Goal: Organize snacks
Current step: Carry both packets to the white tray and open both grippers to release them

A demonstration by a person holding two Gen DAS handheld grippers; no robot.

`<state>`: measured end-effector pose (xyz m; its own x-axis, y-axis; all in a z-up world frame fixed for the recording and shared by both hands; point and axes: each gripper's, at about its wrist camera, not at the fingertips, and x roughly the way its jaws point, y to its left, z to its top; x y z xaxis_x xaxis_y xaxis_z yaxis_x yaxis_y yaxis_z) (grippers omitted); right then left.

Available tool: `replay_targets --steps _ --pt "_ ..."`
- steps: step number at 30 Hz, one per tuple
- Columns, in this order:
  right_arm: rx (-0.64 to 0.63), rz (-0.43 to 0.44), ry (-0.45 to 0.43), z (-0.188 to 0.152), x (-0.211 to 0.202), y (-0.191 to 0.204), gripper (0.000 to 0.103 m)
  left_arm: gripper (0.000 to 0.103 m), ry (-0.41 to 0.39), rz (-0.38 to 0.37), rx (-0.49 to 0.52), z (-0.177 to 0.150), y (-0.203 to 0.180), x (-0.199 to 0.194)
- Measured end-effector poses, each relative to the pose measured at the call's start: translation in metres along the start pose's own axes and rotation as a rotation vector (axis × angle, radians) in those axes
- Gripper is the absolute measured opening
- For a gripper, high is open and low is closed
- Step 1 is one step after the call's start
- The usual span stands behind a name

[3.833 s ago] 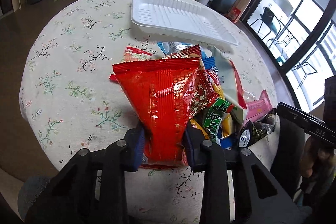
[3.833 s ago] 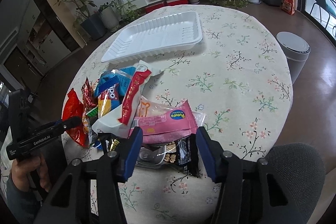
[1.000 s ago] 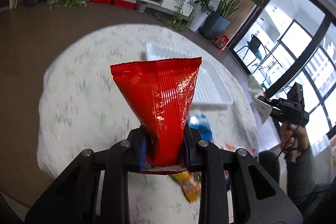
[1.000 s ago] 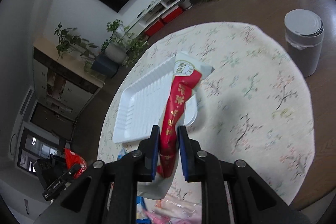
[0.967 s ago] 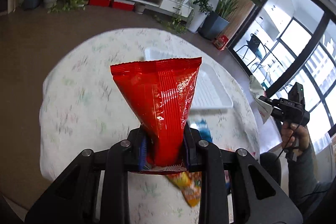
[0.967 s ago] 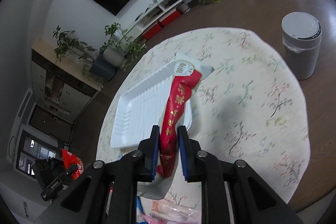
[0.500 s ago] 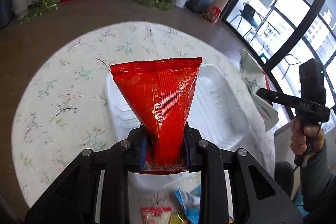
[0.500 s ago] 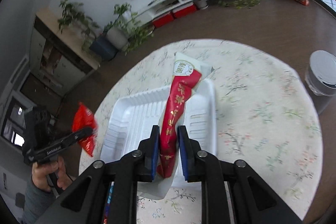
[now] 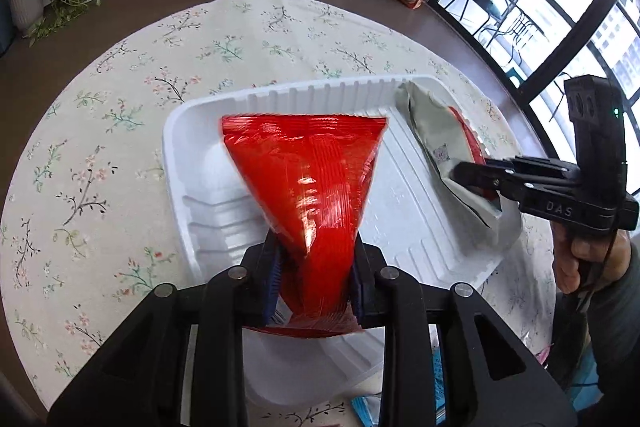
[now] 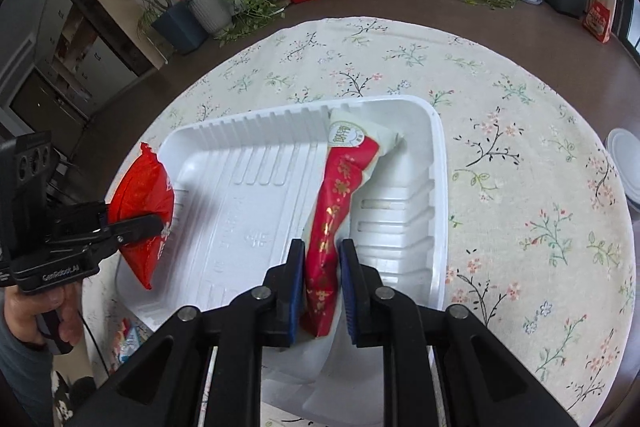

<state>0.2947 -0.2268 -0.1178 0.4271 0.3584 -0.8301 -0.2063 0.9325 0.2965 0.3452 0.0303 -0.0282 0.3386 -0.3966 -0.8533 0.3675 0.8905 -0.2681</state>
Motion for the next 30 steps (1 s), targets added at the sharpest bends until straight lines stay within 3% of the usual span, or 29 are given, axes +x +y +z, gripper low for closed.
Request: replay_targets --steps 12,15,16,17,19,20,25,28,30 --pt "-0.043 -0.063 -0.004 -0.002 0.002 0.004 0.020 0.026 0.011 0.041 -0.025 -0.002 -0.014 0.010" --pt "-0.028 -0.071 -0.003 -0.003 0.000 0.002 0.028 0.028 0.016 0.051 -0.034 0.000 -0.012 0.013" --pt "-0.025 -0.078 -0.001 -0.003 0.000 0.002 0.034 0.033 0.022 0.058 -0.038 0.000 -0.012 0.015" --pt "-0.022 -0.085 -0.003 -0.004 -0.002 0.001 0.037 0.049 0.026 0.064 -0.039 0.000 -0.012 0.015" --pt "-0.020 -0.094 -0.013 -0.005 -0.006 -0.001 0.045 0.072 0.025 0.060 -0.035 -0.001 -0.015 0.015" --pt "-0.015 -0.095 -0.021 -0.006 -0.009 -0.002 0.052 0.073 0.021 0.051 -0.033 -0.002 -0.016 0.013" --pt "0.038 -0.049 -0.073 -0.007 -0.041 -0.011 0.065 0.077 -0.008 0.035 -0.040 -0.004 -0.020 -0.006" --pt "0.065 0.024 -0.132 -0.014 -0.073 -0.016 0.073 0.100 -0.060 0.013 -0.045 -0.012 -0.023 -0.037" --pt "0.070 0.079 -0.188 -0.023 -0.098 -0.019 0.080 0.103 -0.119 0.005 -0.035 -0.021 -0.026 -0.061"
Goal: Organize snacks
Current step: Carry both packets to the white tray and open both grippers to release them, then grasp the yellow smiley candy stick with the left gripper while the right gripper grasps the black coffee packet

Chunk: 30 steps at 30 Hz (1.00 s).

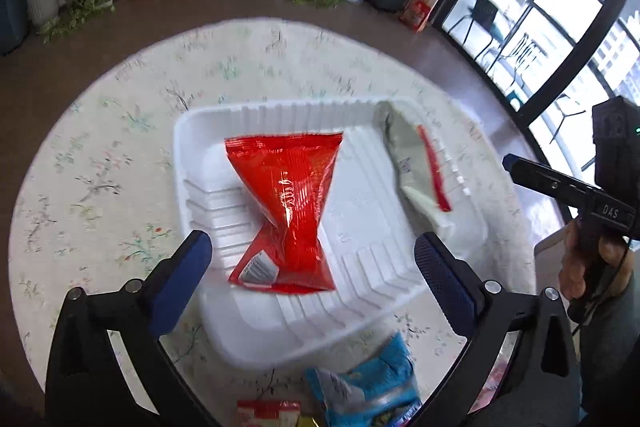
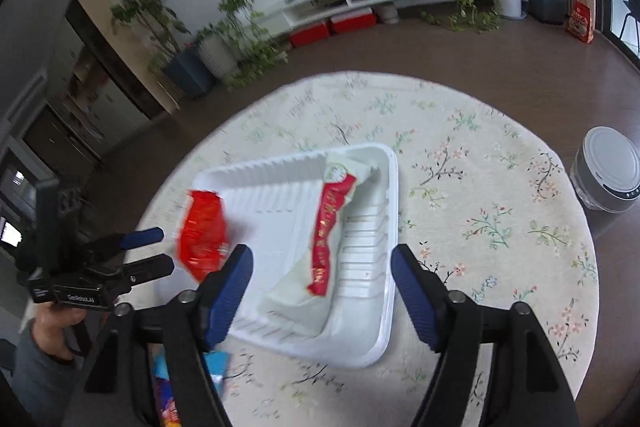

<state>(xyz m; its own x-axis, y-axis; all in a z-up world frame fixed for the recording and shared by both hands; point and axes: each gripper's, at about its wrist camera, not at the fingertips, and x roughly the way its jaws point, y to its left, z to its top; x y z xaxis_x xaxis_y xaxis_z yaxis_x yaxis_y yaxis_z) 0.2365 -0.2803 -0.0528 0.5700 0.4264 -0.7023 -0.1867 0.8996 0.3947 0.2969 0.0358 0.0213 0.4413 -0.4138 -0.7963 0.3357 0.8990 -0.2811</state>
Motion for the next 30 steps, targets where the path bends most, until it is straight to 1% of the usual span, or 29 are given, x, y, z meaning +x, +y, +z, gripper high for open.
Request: replay_targets --steps 1,3,4,5,6,7,9,11,12,13,14,16,19,21,22,23,24,25,26,28,30 --pt "0.001 0.021 -0.030 -0.004 -0.015 0.000 0.084 0.103 -0.033 0.005 0.015 -0.004 -0.003 -0.014" --pt "0.005 0.057 -0.079 -0.011 -0.038 0.000 0.088 0.103 -0.151 0.050 0.047 -0.020 -0.010 -0.048" --pt "0.012 0.076 -0.102 -0.018 -0.051 0.000 0.090 0.103 -0.186 0.064 0.059 -0.028 -0.012 -0.060" --pt "0.021 0.094 -0.117 -0.024 -0.060 -0.001 0.090 0.103 -0.203 0.084 0.064 -0.038 -0.015 -0.073" --pt "0.029 0.114 -0.129 -0.031 -0.068 0.000 0.090 0.103 -0.197 0.105 0.055 -0.046 -0.016 -0.082" --pt "0.032 0.137 -0.138 -0.038 -0.077 0.001 0.090 0.103 -0.163 0.140 0.016 -0.058 -0.014 -0.090" --pt "0.022 0.163 -0.131 -0.054 -0.089 0.004 0.090 0.103 -0.118 0.179 -0.091 -0.080 -0.006 -0.100" --pt "0.019 0.178 -0.117 -0.069 -0.096 0.008 0.090 0.103 -0.136 0.166 -0.193 -0.109 0.002 -0.112" --pt "0.026 0.192 -0.100 -0.080 -0.098 0.009 0.090 0.103 -0.137 0.158 -0.225 -0.122 0.003 -0.116" --pt "0.030 0.203 -0.082 -0.089 -0.100 0.011 0.090 0.103 -0.127 0.152 -0.242 -0.139 0.000 -0.117" --pt "0.032 0.205 -0.067 -0.098 -0.100 0.012 0.090 0.103 -0.111 0.161 -0.244 -0.151 -0.004 -0.116" --pt "0.019 0.174 -0.059 -0.119 -0.104 0.017 0.088 0.103 -0.068 0.187 -0.245 -0.178 -0.012 -0.108" --pt "0.004 0.148 -0.036 -0.146 -0.105 0.021 0.085 0.102 -0.031 0.184 -0.264 -0.201 -0.020 -0.094" --pt "0.004 0.153 -0.022 -0.158 -0.105 0.022 0.085 0.101 -0.017 0.227 -0.245 -0.209 -0.028 -0.086" --pt "0.004 0.151 -0.020 -0.162 -0.105 0.023 0.084 0.098 -0.014 0.235 -0.231 -0.211 -0.032 -0.082" --pt "0.001 0.147 -0.018 -0.166 -0.106 0.023 0.083 0.089 -0.017 0.228 -0.226 -0.212 -0.036 -0.081" --pt "-0.002 0.143 -0.017 -0.169 -0.106 0.024 0.083 0.083 -0.016 0.224 -0.225 -0.213 -0.038 -0.080" --pt "-0.007 0.142 -0.014 -0.171 -0.106 0.025 0.082 0.072 -0.011 0.227 -0.221 -0.212 -0.039 -0.079" --pt "-0.010 0.142 -0.012 -0.172 -0.106 0.025 0.081 0.066 -0.006 0.234 -0.215 -0.213 -0.040 -0.077" --pt "-0.020 0.142 -0.010 -0.176 -0.106 0.027 0.079 0.063 0.011 0.251 -0.208 -0.215 -0.039 -0.074" --pt "-0.031 0.141 -0.007 -0.178 -0.104 0.030 0.078 0.063 0.028 0.252 -0.217 -0.218 -0.035 -0.069"
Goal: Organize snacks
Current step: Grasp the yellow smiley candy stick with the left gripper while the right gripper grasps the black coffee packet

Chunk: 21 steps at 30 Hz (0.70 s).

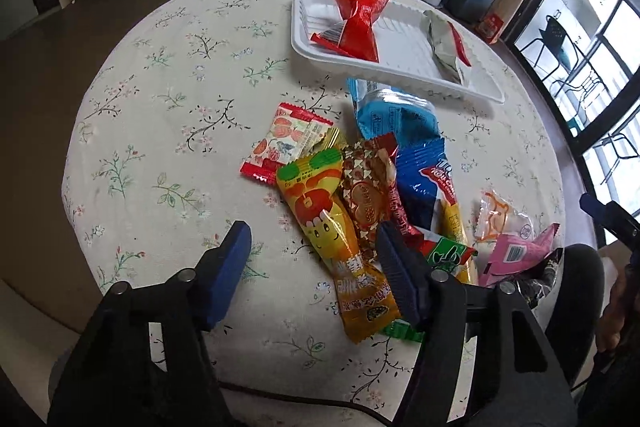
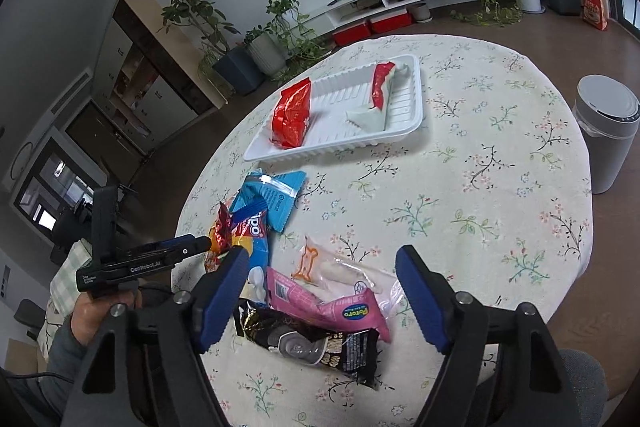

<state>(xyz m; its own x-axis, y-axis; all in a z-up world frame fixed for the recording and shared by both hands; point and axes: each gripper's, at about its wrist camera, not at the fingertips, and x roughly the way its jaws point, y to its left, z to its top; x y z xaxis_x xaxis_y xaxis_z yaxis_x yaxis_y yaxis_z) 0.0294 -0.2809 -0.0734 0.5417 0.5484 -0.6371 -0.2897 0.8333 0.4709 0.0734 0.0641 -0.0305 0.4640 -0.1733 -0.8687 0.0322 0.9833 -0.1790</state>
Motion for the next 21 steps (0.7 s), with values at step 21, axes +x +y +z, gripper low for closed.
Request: replay_targets --steps 21 --pt "-0.131 -0.049 0.049 -0.013 0.015 0.025 0.069 0.035 0.060 0.059 0.117 0.002 -0.003 0.030"
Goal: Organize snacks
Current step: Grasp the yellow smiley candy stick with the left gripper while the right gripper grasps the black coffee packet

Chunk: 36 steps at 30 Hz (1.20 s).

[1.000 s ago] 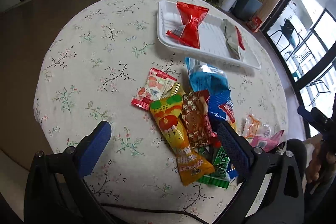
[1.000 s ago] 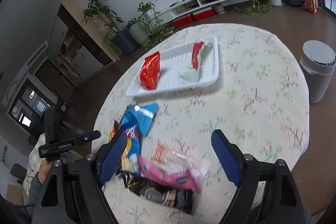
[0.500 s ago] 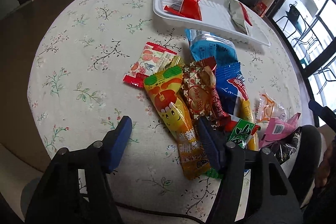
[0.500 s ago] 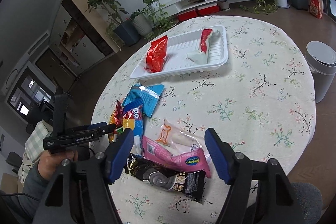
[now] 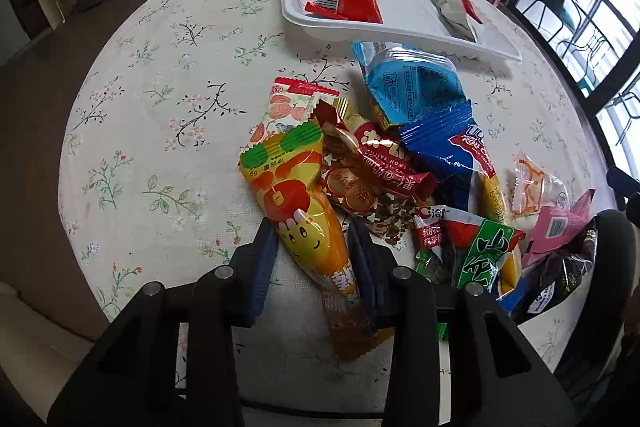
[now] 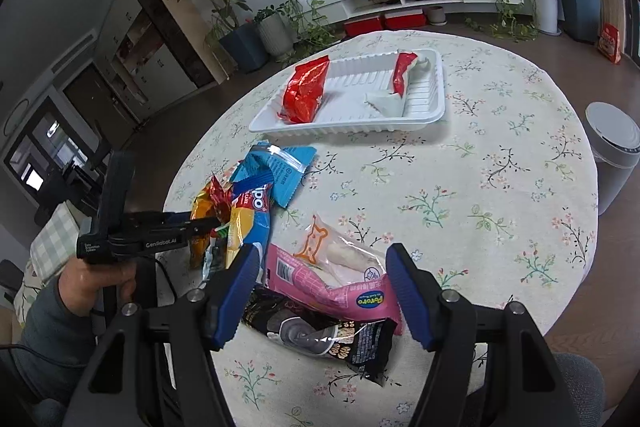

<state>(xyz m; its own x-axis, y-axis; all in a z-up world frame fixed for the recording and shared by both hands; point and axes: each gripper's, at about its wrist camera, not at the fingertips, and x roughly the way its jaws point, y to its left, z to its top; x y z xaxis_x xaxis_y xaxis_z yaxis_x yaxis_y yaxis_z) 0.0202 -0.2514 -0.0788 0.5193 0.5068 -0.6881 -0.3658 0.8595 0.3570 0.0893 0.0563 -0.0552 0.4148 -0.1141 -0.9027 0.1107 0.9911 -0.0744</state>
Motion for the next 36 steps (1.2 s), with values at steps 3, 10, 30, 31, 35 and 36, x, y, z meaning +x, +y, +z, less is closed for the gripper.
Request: replay_targets --steps 3,10,30,31,35,36 --pt "-0.081 -0.018 0.001 0.000 -0.004 0.007 0.069 0.033 0.005 -0.018 0.009 0.001 0.003 0.000" --pt "-0.383 -0.034 0.082 0.009 -0.007 0.019 0.066 0.021 0.023 -0.070 0.043 -0.001 0.008 -0.003" --pt "-0.823 0.117 0.405 -0.018 0.034 0.069 0.036 0.020 0.084 -0.088 0.168 -0.012 0.003 -0.009" --pt "-0.833 0.115 0.410 -0.020 0.036 0.071 0.036 0.020 0.085 -0.084 0.176 -0.012 0.002 -0.009" --pt "-0.870 0.079 0.447 -0.023 0.048 0.076 0.036 0.020 0.079 -0.074 0.183 -0.011 0.002 -0.008" --pt "-0.879 0.076 0.461 -0.025 0.052 0.077 0.036 0.020 0.076 -0.075 0.179 -0.011 0.002 -0.008"
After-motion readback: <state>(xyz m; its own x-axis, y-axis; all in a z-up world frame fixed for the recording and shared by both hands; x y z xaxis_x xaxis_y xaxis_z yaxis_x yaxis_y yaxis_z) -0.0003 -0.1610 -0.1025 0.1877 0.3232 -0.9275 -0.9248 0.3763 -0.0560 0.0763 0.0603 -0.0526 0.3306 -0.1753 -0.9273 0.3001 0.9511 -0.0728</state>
